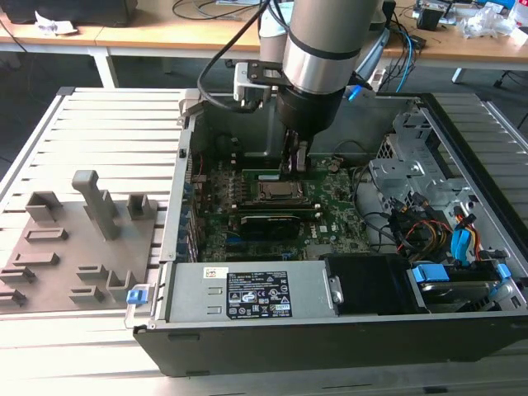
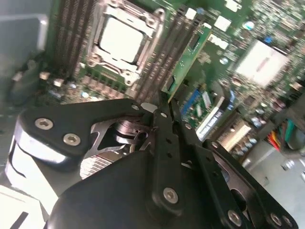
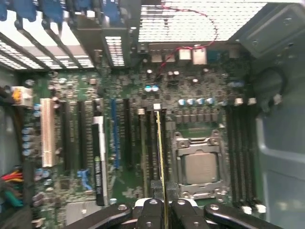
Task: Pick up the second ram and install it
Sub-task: 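Insert the second ram into the second slot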
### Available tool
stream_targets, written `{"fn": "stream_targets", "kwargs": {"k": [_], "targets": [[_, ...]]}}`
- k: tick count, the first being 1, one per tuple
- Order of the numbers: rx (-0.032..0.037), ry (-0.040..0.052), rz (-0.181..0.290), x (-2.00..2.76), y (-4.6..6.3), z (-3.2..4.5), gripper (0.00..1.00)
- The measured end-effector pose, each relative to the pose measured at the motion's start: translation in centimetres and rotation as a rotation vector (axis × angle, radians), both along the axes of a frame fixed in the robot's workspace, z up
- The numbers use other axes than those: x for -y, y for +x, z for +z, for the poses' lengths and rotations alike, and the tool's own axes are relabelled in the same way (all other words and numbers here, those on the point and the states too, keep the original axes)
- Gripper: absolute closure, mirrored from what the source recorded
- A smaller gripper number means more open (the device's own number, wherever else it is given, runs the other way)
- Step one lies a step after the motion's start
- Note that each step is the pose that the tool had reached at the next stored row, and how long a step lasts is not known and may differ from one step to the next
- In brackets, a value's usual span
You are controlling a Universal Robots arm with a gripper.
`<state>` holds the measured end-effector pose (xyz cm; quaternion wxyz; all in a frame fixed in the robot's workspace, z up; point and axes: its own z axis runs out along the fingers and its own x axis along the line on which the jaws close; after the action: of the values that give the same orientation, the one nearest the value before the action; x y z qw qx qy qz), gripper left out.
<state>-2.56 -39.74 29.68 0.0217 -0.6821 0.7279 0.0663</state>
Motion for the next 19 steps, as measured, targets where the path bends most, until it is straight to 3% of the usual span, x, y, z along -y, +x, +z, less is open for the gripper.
{"fn": "stream_targets", "kwargs": {"k": [6, 19], "targets": [[-0.0001, 0.0032, 0.000, -0.47, 0.0, -0.37, 0.86], [-0.0001, 0.0032, 0.000, -0.47, 0.0, -2.19, 0.86]]}}
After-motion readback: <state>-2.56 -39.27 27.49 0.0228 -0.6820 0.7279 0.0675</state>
